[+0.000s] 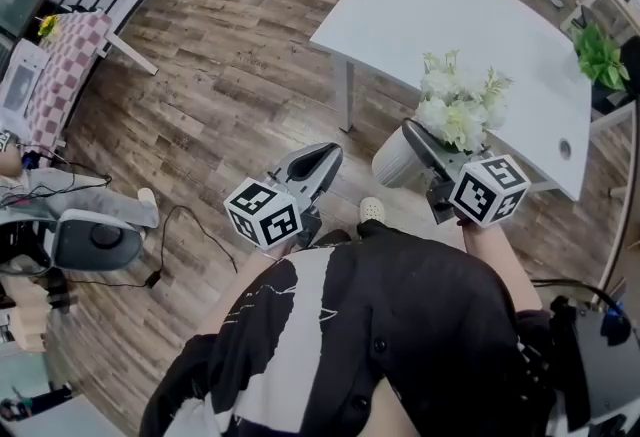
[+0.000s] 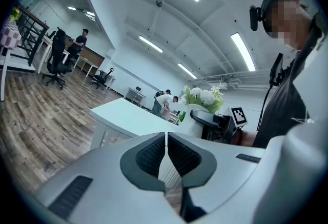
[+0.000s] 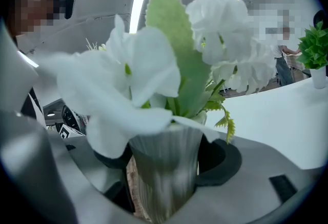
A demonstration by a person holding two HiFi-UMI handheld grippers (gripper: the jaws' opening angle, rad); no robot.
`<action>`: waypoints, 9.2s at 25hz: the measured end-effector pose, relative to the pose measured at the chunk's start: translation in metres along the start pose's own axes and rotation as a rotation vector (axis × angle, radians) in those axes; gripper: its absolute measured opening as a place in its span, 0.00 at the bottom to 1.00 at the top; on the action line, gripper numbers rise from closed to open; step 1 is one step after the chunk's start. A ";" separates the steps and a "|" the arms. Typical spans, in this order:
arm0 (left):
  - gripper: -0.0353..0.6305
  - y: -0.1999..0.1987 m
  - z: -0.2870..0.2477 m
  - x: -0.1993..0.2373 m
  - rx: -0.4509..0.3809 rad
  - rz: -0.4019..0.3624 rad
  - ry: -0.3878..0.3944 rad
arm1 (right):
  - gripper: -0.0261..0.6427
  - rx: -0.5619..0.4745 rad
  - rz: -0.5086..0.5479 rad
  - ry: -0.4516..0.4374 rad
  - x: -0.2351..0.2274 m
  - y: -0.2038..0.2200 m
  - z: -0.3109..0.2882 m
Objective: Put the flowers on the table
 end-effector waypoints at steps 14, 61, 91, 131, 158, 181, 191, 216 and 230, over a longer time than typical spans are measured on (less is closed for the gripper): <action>0.09 -0.010 -0.050 0.027 0.005 0.015 -0.032 | 0.57 0.015 -0.017 -0.011 -0.050 -0.017 -0.041; 0.09 -0.022 -0.155 0.063 0.015 -0.019 -0.042 | 0.57 -0.100 -0.086 -0.169 -0.123 -0.057 -0.091; 0.09 -0.045 -0.167 0.128 0.040 0.047 -0.019 | 0.57 -0.120 -0.098 -0.124 -0.117 -0.074 -0.154; 0.09 -0.102 -0.223 0.257 0.183 0.074 0.138 | 0.57 -0.225 -0.146 0.145 -0.170 -0.094 -0.274; 0.09 -0.113 -0.221 0.295 0.192 0.076 0.207 | 0.57 -0.224 -0.055 0.182 -0.154 -0.084 -0.312; 0.09 -0.115 -0.226 0.285 0.178 0.084 0.182 | 0.57 -0.205 0.062 0.111 -0.138 -0.084 -0.315; 0.09 -0.115 -0.224 0.283 0.171 0.079 0.184 | 0.57 -0.220 0.029 0.106 -0.136 -0.083 -0.316; 0.09 -0.118 -0.223 0.282 0.164 0.081 0.173 | 0.56 -0.179 0.133 0.100 -0.135 -0.083 -0.316; 0.09 -0.117 -0.226 0.280 0.172 0.077 0.176 | 0.56 -0.176 0.162 0.089 -0.133 -0.084 -0.314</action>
Point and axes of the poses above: the fingertips, and each gripper's own axes: z backward along the fingers, x to its left, y out of its underside, the point moved 1 cm from there along z, backward along the fingers, and after that the axes turned 8 degrees about -x, right-handed, at the moved point
